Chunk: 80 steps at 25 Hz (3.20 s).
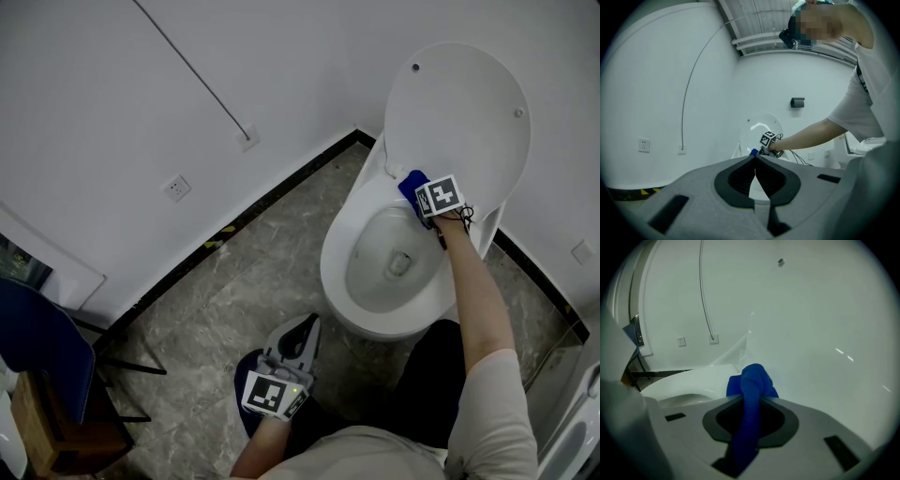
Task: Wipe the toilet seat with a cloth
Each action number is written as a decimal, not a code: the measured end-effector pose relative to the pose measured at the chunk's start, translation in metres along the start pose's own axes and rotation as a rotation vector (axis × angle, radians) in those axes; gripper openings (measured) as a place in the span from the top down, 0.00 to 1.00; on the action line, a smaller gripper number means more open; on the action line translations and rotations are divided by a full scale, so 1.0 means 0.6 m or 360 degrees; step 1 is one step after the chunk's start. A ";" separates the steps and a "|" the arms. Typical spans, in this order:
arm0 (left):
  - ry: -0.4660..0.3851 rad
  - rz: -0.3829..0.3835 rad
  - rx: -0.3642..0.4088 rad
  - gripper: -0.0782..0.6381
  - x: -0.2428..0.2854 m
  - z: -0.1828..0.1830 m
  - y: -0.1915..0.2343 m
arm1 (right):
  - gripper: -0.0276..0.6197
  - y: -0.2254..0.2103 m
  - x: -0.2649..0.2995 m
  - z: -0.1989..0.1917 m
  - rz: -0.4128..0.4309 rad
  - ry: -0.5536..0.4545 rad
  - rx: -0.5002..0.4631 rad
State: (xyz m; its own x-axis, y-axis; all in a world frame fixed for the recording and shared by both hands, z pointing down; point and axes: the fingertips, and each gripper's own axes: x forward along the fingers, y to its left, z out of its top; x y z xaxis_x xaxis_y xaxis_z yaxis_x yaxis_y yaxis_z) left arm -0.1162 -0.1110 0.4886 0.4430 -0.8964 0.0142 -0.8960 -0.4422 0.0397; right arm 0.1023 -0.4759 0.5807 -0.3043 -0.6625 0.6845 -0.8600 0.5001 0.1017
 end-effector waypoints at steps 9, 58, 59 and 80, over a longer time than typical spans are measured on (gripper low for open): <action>0.0001 -0.0011 -0.0027 0.88 0.000 -0.006 0.008 | 0.86 0.023 0.017 0.019 0.0010 0.0006 0.0022; -0.0007 0.0008 -0.0026 0.88 -0.020 0.003 0.029 | 0.86 0.097 0.040 0.062 0.0005 -0.0231 0.0095; -0.0007 0.0011 -0.0025 0.88 -0.021 0.003 0.030 | 0.86 0.096 0.037 0.062 -0.0003 -0.0242 0.0094; -0.0055 -0.0019 0.0028 0.88 -0.011 0.040 0.022 | 0.86 0.169 -0.157 0.092 0.0291 -0.0911 0.0161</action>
State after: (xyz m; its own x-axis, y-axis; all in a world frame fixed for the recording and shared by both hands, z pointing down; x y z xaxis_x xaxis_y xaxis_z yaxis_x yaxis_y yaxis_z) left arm -0.1319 -0.1118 0.4652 0.4525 -0.8915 -0.0205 -0.8913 -0.4529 0.0220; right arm 0.0211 -0.3937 0.4869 -0.5983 -0.7797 0.1846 -0.7993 0.5969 -0.0693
